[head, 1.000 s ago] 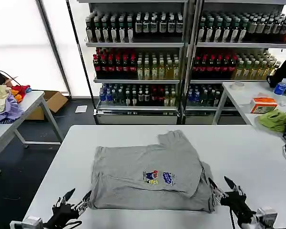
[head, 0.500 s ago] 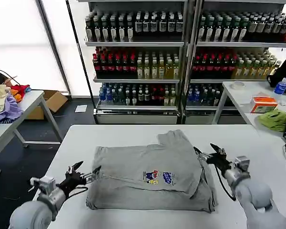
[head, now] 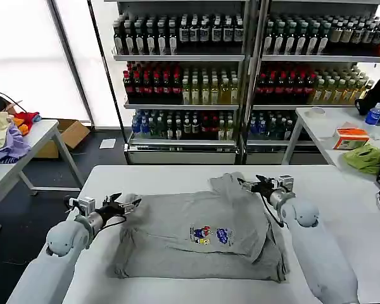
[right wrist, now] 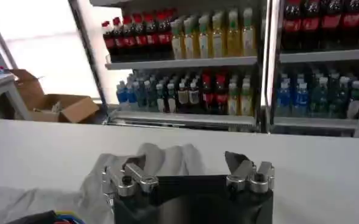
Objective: Fold and organize the clothes.
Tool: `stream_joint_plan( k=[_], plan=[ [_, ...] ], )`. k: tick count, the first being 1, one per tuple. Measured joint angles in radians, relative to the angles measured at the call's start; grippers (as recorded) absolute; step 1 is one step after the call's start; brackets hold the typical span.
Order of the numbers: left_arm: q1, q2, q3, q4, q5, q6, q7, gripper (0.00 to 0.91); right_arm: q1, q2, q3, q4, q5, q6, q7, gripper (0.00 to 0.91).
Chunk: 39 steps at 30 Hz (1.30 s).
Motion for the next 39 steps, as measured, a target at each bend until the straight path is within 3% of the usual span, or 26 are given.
stream_joint_plan(
  k=[2,3,4,6,9,10,12,14,15,16,18,39],
  plan=[
    [-0.023,0.006,0.014,0.032,0.001,-0.001,0.002,0.907,0.024,0.014,-0.015,-0.037,-0.006,-0.003,-0.001,0.907],
    [-0.031,0.009,0.020,0.044,0.001,-0.002,0.003,0.907,0.034,0.020,-0.020,-0.052,-0.008,-0.003,-0.002,0.736],
    [-0.038,0.011,0.025,0.054,0.001,-0.002,0.004,0.907,0.042,0.026,-0.024,-0.067,-0.010,-0.004,-0.003,0.413],
    [-0.049,0.014,0.032,0.070,0.001,-0.003,0.006,0.907,0.060,0.037,-0.032,-0.095,-0.016,-0.005,-0.002,0.191],
    [-0.056,0.013,0.039,0.080,0.002,-0.003,0.007,0.897,0.077,0.051,-0.042,-0.129,-0.027,-0.009,0.000,0.000],
    [-0.056,0.012,0.043,0.080,0.002,-0.003,0.008,0.867,0.080,0.053,-0.045,-0.139,-0.029,-0.008,0.000,0.000],
    [-0.052,0.012,0.052,0.080,0.002,-0.002,0.009,0.605,0.087,0.056,-0.046,-0.156,-0.031,-0.007,0.001,0.000],
    [-0.046,0.012,0.060,0.071,0.002,-0.001,0.011,0.453,0.091,0.058,-0.048,-0.166,-0.031,-0.006,0.004,0.000],
    [-0.041,0.011,0.064,0.065,0.003,0.000,0.012,0.212,0.093,0.059,-0.049,-0.170,-0.032,-0.007,0.005,0.000],
    [-0.037,0.009,0.067,0.059,0.004,-0.001,0.013,0.101,0.094,0.060,-0.050,-0.173,-0.033,-0.007,0.005,0.000],
    [-0.029,0.006,0.072,0.051,0.006,-0.001,0.013,0.010,0.094,0.061,-0.050,-0.177,-0.033,-0.007,0.008,0.000],
    [-0.025,0.010,0.104,0.035,-0.034,-0.007,0.017,0.010,0.052,0.046,-0.022,-0.097,0.072,-0.041,0.049,0.000]
  ],
)
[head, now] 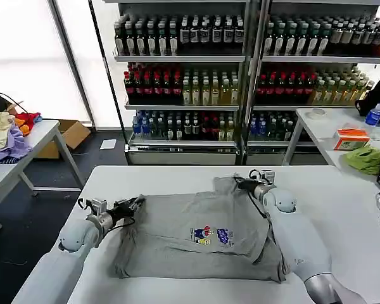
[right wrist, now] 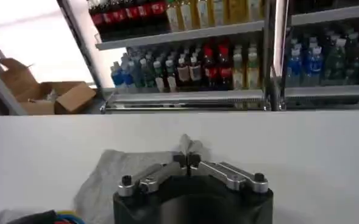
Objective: Fold and organize the clothes.
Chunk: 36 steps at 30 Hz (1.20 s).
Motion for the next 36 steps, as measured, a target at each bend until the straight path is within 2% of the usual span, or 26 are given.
stream_joint_plan(
  k=[11,20,29,36],
  plan=[
    [0.022,0.025,-0.031,-0.051,-0.039,0.005,-0.028,0.010,-0.103,-0.040,0.065,0.199,0.138,-0.028,0.068,0.000],
    [0.078,0.054,-0.100,-0.169,-0.096,0.013,-0.053,0.010,-0.233,-0.095,0.139,0.412,0.248,-0.037,0.132,0.000],
    [0.189,0.078,-0.186,-0.319,-0.108,0.019,-0.081,0.010,-0.415,-0.135,0.242,0.648,0.348,-0.043,0.207,0.000],
    [0.303,0.091,-0.256,-0.436,-0.084,0.040,-0.088,0.010,-0.588,-0.125,0.316,0.831,0.383,-0.045,0.277,0.000]
  ],
)
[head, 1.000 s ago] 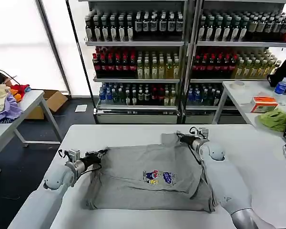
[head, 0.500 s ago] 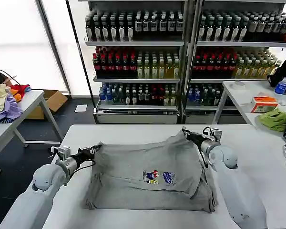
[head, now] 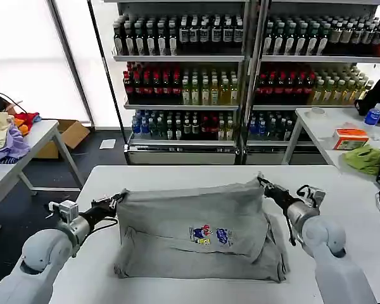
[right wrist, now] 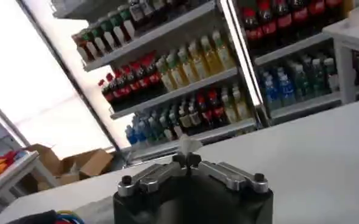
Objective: Fold and organize the clothes.
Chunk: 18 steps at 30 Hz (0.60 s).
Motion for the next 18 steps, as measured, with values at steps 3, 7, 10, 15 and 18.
stream_joint_plan(
  k=[3,7,10,15,18],
  plan=[
    [0.067,0.007,-0.029,-0.051,0.029,0.001,-0.004,0.010,-0.078,0.011,0.027,0.071,0.005,0.000,0.024,0.000],
    [0.164,0.007,-0.064,-0.119,0.063,0.002,-0.009,0.010,-0.180,0.027,0.058,0.152,0.006,0.000,0.047,0.000],
    [0.228,0.005,-0.088,-0.162,0.087,0.006,-0.010,0.010,-0.247,0.040,0.075,0.200,0.006,-0.001,0.056,0.000],
    [0.319,0.005,-0.110,-0.204,0.127,0.009,-0.001,0.010,-0.334,0.063,0.080,0.243,-0.014,-0.001,0.060,0.000],
    [0.356,0.001,-0.110,-0.218,0.149,0.011,0.005,0.907,-0.363,0.070,0.079,0.249,-0.041,0.000,0.060,0.000]
  ],
)
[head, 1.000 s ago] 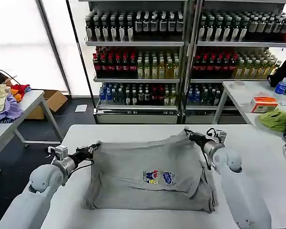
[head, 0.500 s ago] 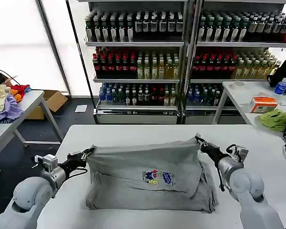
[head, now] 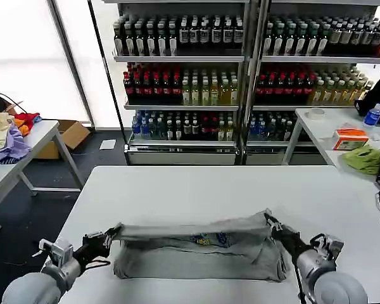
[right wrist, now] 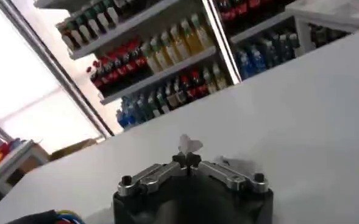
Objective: Fold and organize the clothes.
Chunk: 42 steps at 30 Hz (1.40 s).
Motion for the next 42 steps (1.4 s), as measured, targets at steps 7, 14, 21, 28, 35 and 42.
stream_joint_plan(
  k=[7,14,21,28,35,42],
  plan=[
    [0.046,-0.016,0.013,-0.008,0.053,0.008,0.001,0.907,-0.046,-0.001,0.002,-0.001,-0.098,0.003,-0.027,0.907],
    [0.083,-0.038,-0.010,-0.019,0.074,0.013,-0.020,0.907,-0.090,-0.012,0.036,0.019,-0.198,0.060,-0.110,0.907],
    [0.114,-0.066,-0.091,-0.073,0.040,0.019,-0.065,0.907,-0.118,-0.014,0.087,0.027,-0.295,0.209,-0.220,0.907],
    [0.127,-0.130,-0.106,-0.124,0.008,0.001,-0.145,0.907,-0.135,0.011,0.104,0.023,-0.361,0.326,-0.282,0.907],
    [0.116,-0.244,-0.021,-0.110,0.030,-0.036,-0.250,0.907,-0.158,0.032,0.112,0.026,-0.406,0.373,-0.310,0.907],
    [0.119,-0.338,0.072,-0.087,0.108,-0.070,-0.326,0.907,-0.176,0.050,0.118,0.032,-0.420,0.393,-0.320,0.907]
  ],
)
